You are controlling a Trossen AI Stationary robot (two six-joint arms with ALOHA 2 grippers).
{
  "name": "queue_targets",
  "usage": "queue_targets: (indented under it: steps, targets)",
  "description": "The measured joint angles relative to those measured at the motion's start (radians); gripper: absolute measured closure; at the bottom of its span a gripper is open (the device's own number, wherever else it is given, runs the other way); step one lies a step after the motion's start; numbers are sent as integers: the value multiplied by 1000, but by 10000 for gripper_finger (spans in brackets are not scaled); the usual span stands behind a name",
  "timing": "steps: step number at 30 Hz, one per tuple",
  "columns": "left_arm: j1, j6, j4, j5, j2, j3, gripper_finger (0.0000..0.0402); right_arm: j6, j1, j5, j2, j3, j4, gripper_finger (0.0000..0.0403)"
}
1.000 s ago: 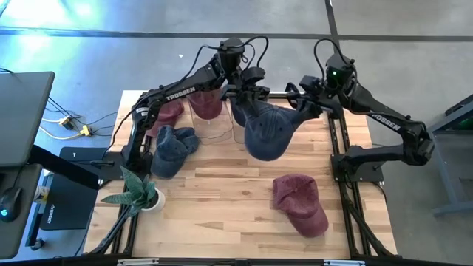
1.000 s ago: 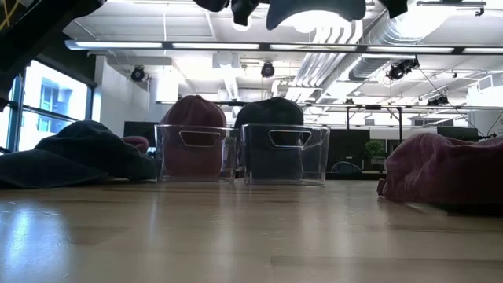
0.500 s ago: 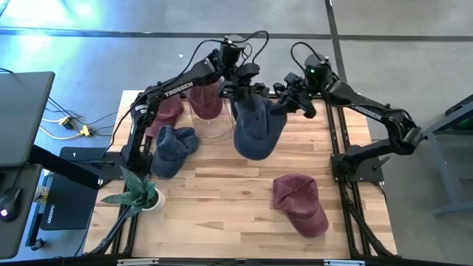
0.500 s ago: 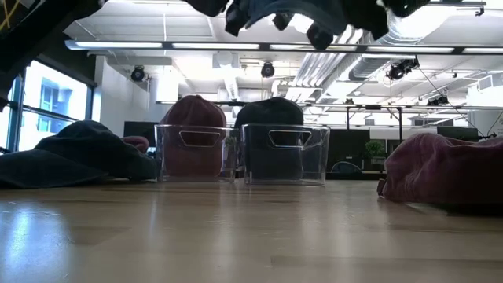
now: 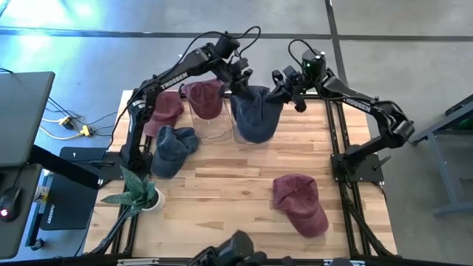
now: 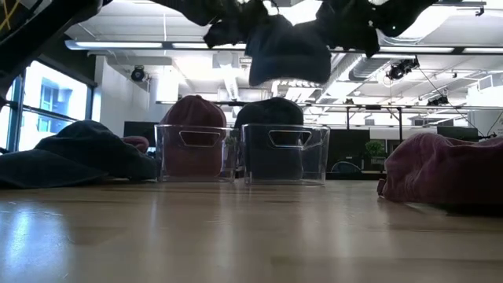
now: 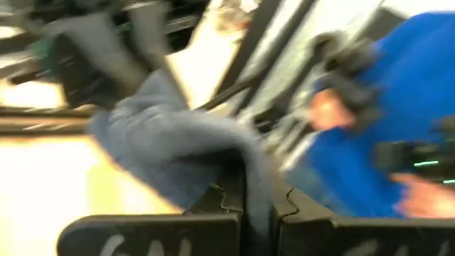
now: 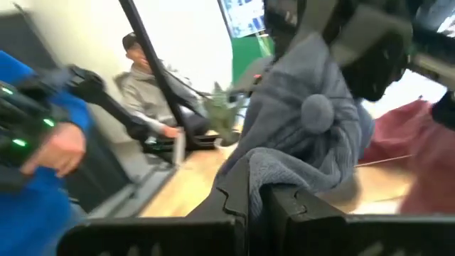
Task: Pick & Place hat
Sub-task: Put the right blue cap into the right bin
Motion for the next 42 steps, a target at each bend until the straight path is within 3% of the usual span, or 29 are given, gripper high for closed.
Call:
queue_targets:
  steps: [8, 11, 15, 25, 35, 38, 42]
  targets:
    - [14, 377, -260, -480, 0, 0, 401, -236, -12, 217, 66, 0, -3, 399]
    - [12, 430, -286, -590, 0, 0, 401, -297, -12, 272, 90, 0, -4, 391]
    - [12, 432, -293, -655, 0, 0, 401, -329, -12, 284, 110, 0, -27, 380]
    - [-1, 420, -352, -562, 0, -30, 401, -432, -11, 321, 113, 0, -341, 365]
    - [-22, 420, -392, -454, 0, -59, 401, -296, 5, 137, 113, 0, -452, 255]
    - [-31, 419, -397, -452, 0, -59, 401, -272, 30, 187, 113, 0, -427, 220]
    - [-45, 420, -398, -452, 0, -59, 401, -226, 71, 356, 113, 0, -375, 187]
